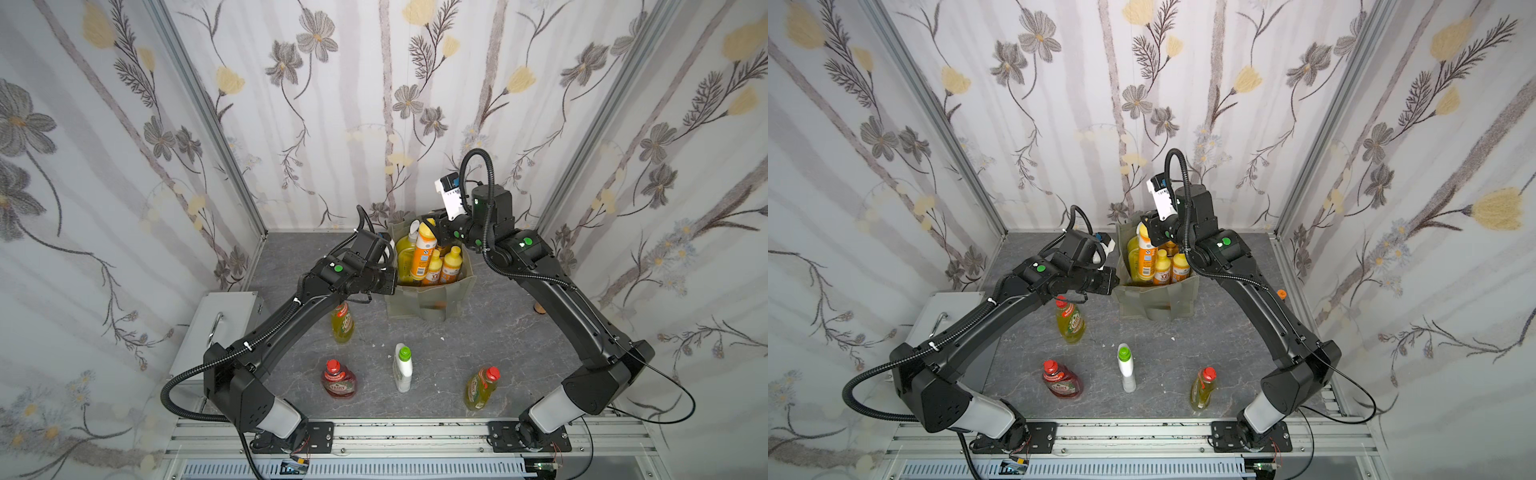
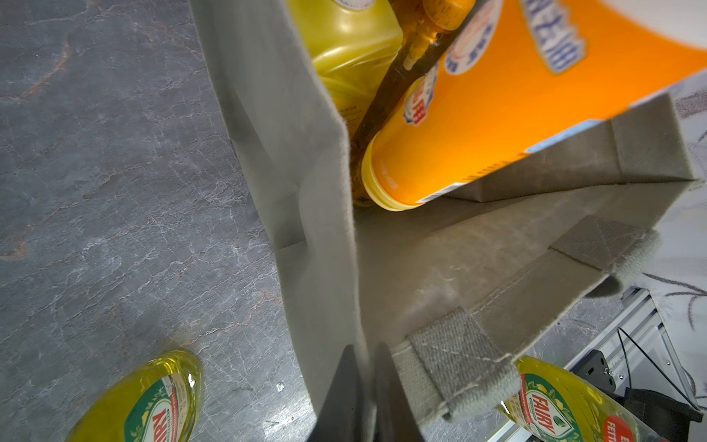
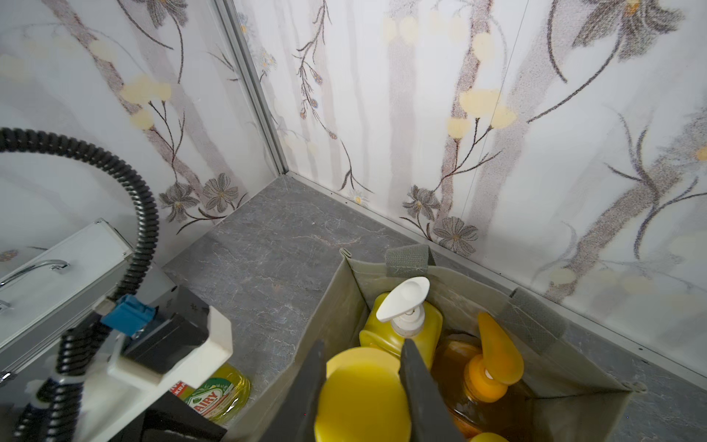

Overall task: Pack dish soap into the shopping bag
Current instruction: Place the bottle of dish soap in the shopping bag.

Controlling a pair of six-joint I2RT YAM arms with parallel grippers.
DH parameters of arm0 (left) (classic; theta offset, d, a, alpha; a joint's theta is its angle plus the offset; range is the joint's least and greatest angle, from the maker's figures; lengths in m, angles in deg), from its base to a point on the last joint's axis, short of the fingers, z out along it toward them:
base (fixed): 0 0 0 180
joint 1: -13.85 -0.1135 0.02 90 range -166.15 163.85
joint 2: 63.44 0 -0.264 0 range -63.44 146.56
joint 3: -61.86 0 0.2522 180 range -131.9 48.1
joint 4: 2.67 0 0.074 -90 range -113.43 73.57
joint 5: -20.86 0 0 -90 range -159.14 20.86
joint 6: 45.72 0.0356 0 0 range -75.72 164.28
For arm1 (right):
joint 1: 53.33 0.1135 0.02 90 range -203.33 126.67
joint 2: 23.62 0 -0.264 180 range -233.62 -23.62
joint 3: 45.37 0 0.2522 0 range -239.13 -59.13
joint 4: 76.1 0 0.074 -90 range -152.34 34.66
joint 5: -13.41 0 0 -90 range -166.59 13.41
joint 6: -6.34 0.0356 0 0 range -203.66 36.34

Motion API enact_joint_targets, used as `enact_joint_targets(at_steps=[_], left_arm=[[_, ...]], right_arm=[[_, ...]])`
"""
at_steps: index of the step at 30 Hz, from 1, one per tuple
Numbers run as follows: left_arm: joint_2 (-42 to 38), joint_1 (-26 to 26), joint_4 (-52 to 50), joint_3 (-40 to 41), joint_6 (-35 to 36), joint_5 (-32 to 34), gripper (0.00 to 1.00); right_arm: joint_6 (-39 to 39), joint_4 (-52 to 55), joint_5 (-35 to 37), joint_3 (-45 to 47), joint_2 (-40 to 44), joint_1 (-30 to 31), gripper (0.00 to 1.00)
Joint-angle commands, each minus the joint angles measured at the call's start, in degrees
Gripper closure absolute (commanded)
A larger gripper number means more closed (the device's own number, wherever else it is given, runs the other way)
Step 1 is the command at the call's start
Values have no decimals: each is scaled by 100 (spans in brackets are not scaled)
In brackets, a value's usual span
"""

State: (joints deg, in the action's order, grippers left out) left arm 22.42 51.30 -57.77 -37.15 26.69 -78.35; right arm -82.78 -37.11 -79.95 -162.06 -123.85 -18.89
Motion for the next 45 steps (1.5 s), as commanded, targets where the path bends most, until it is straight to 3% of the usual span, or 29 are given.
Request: enact_joint_targets(at_steps=[1, 19, 45], left_arm=[[-85, 5, 156, -8, -43, -115, 90], [23, -1, 268, -132, -87, -148, 90], [12, -32, 245, -163, -89, -178, 91]], right_arm=[[-360, -1148, 456, 254, -20, 166, 100], [-419, -2160, 1160, 1361, -165, 361, 100], [-9, -2603, 1278, 2032, -631, 450, 97]])
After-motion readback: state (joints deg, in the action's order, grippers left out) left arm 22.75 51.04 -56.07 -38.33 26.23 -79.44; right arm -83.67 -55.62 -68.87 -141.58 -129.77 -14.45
